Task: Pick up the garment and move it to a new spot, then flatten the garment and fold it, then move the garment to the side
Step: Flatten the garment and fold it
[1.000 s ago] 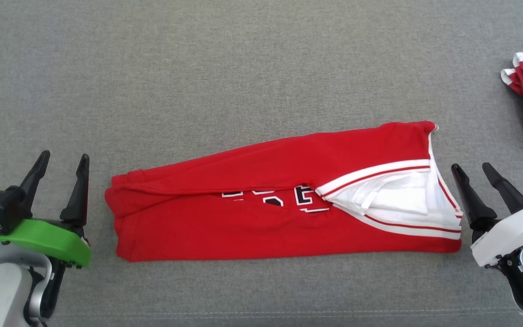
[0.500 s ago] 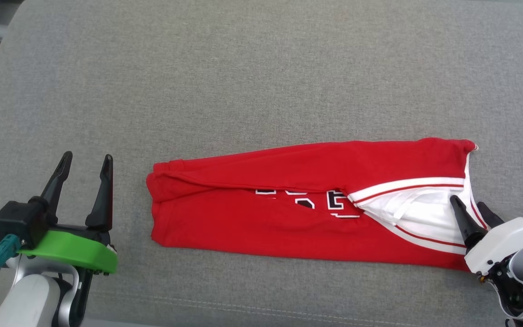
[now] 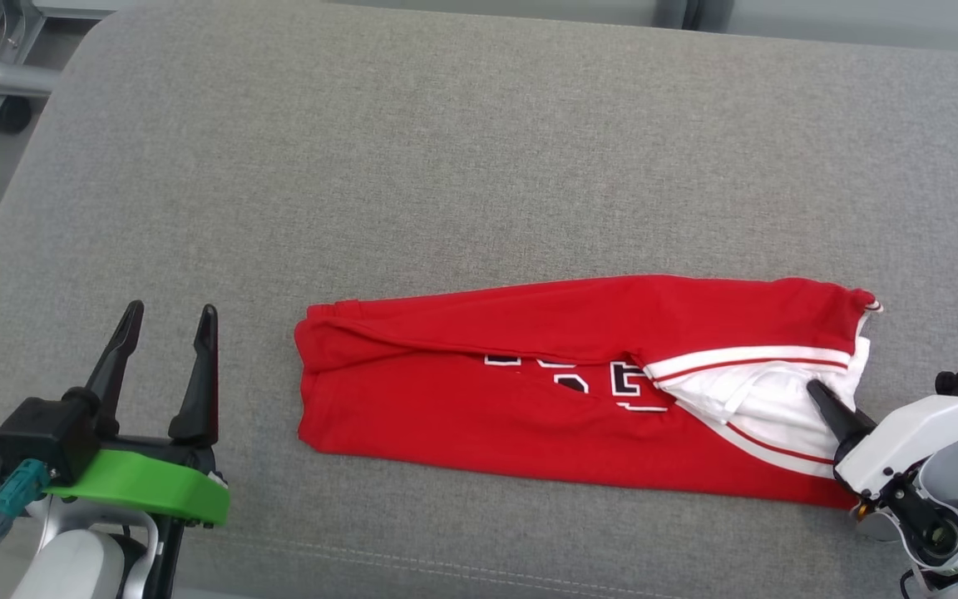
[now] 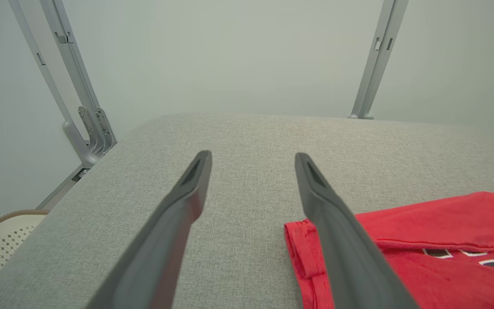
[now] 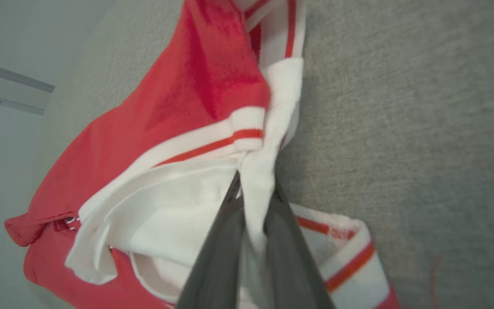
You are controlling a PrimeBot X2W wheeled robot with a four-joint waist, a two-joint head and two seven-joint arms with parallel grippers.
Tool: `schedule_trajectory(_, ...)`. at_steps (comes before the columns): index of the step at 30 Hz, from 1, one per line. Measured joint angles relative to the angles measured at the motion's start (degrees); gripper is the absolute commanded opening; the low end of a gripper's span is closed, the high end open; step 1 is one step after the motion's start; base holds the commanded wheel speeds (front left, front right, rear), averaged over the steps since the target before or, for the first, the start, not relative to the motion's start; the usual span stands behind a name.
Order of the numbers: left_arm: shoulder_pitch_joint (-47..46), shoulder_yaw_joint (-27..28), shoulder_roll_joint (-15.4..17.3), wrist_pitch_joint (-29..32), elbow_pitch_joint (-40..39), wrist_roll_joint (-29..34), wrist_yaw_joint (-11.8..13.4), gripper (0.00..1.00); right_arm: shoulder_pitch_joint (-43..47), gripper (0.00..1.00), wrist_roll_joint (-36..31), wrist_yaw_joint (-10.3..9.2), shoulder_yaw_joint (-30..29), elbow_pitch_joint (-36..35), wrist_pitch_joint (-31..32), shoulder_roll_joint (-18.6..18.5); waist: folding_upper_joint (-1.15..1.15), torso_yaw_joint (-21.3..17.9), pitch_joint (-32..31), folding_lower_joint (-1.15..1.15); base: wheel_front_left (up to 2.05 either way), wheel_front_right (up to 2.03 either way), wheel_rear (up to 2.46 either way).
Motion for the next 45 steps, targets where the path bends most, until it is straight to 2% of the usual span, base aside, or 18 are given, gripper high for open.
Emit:
schedule_trajectory(4, 1.43, 0.86, -0.19, 0.0, -0.97, 0.05, 0.04, 1.0, -0.01, 0.0, 2.85, 1.23, -1.99, 0.12, 1.9, -0.51, 0.0, -0.08, -0.69, 0.0, 0.0, 0.0, 0.0)
schedule_trajectory(6, 2.5, 1.66, -0.21, 0.0, -1.42, 0.05, 0.2, 1.0, 0.0, 0.0, 4.39, 1.23, -3.44, -0.1, 2.89, -1.46, 0.0, -0.37, -0.98, 0.0, 0.0, 0.0, 0.0)
schedule_trajectory(12, 3.58, 3.53, -0.3, 0.0, -3.05, 0.05, 0.44, 1.0, 0.3, 0.0, 7.35, 1.02, -9.6, -1.42, 5.57, -7.6, 0.0, -1.9, -1.3, 0.0, 0.0, 0.0, 0.0)
schedule_trajectory(17, 3.66, 3.69, -0.58, 0.0, -3.98, 0.05, 0.44, 1.0, 3.54, 0.0, 10.17, -0.91, -15.88, -2.91, 7.91, -12.82, 0.0, -2.99, -1.41, 0.0, 0.0, 0.0, 0.0)
schedule_trajectory(19, 3.85, 3.71, -0.76, 0.0, -4.55, 0.05, 0.44, 1.0, 4.76, 0.0, 12.76, -0.44, -17.09, -5.28, 9.6, -13.43, 0.0, -3.16, -1.5, 0.0, 0.0, 0.0, 0.0)
schedule_trajectory(20, 4.09, 3.8, -0.78, 0.0, -4.82, 0.05, 0.44, 1.0, 4.75, 0.0, 14.24, 0.41, -16.75, -7.24, 10.77, -13.08, 0.0, -3.23, -1.54, 0.0, 0.0, 0.0, 0.0)
schedule_trajectory(24, 5.46, 4.46, -0.51, 0.0, -5.05, 0.04, 0.44, 1.0, 1.76, 0.0, 15.75, 4.36, -11.14, -16.9, 14.21, -11.37, 0.0, -4.0, -1.57, 0.0, 0.0, 0.0, 0.0)
schedule_trajectory(28, 5.54, 2.53, 0.34, 0.0, -5.54, 1.24, 0.09, 1.0, -1.64, 0.0, 15.8, 5.69, -5.97, -24.72, 16.47, -10.14, 0.0, -4.85, -1.23, 0.0, 0.0, 0.0, 0.0)
schedule_trajectory(34, 3.5, -0.83, 1.23, 0.02, -5.68, 3.57, -2.29, 1.0, -2.99, 0.0, 11.13, 5.36, 4.91, -27.94, 17.77, -4.44, 0.0, -4.58, 0.45, 0.0, 0.0, 0.0, 0.0)
schedule_trajectory(38, 1.27, -2.19, 1.16, 0.27, -5.54, 3.77, -3.2, 1.0, -3.83, 0.0, 5.93, 3.46, 10.07, -26.39, 16.5, 0.3, 0.0, -3.79, 1.43, 0.0, 0.0, 0.0, 0.0)
schedule_trajectory(41, 0.46, -2.45, 1.04, 0.36, -5.34, 3.77, -3.65, 1.0, -4.94, 0.0, 1.31, 2.2, 13.24, -24.29, 15.5, 2.12, 0.0, -3.09, 2.17, 0.0, 0.0, 0.0, 0.0)
schedule_trajectory(45, 0.2, -2.38, 0.74, 0.71, -4.94, 3.76, -3.7, 1.0, -6.83, 0.0, -2.18, 2.0, 17.39, -21.92, 15.18, 4.75, 0.0, -2.27, 3.23, 0.0, 0.0, 0.0, 0.0)
